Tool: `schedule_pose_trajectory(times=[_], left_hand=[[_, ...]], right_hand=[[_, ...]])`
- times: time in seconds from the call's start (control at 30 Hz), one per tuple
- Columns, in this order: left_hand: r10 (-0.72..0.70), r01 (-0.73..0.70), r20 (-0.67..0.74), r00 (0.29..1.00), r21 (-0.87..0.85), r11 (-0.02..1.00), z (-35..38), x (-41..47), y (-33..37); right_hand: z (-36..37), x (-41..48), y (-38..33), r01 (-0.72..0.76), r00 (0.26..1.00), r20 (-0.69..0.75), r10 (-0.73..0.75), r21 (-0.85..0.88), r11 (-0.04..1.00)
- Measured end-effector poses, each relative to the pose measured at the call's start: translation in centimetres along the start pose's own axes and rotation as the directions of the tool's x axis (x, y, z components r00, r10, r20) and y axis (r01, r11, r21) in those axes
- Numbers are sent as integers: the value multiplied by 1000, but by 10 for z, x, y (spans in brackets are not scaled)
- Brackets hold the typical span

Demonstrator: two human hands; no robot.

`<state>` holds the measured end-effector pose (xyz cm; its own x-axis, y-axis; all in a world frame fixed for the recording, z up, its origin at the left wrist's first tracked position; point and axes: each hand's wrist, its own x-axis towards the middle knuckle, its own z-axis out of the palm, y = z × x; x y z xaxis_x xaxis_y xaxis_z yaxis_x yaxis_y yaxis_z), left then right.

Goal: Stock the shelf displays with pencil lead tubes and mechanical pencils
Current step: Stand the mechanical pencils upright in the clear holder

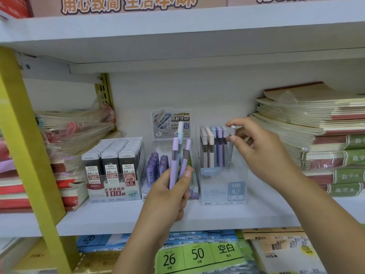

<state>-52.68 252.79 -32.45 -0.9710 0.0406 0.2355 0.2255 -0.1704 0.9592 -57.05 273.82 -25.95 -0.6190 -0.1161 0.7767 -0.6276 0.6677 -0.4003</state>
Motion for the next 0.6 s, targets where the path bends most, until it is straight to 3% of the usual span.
schedule_pose_trajectory(times=[0.4,0.6], left_hand=[[-10,9,-6,1000,-38,999,-1,1,-1],[-4,5,9,1000,-51,999,0,2,-2]], right_hand=[[2,2,10,-61,997,40,59,60,996],[10,6,11,-53,987,-145,64,78,996]])
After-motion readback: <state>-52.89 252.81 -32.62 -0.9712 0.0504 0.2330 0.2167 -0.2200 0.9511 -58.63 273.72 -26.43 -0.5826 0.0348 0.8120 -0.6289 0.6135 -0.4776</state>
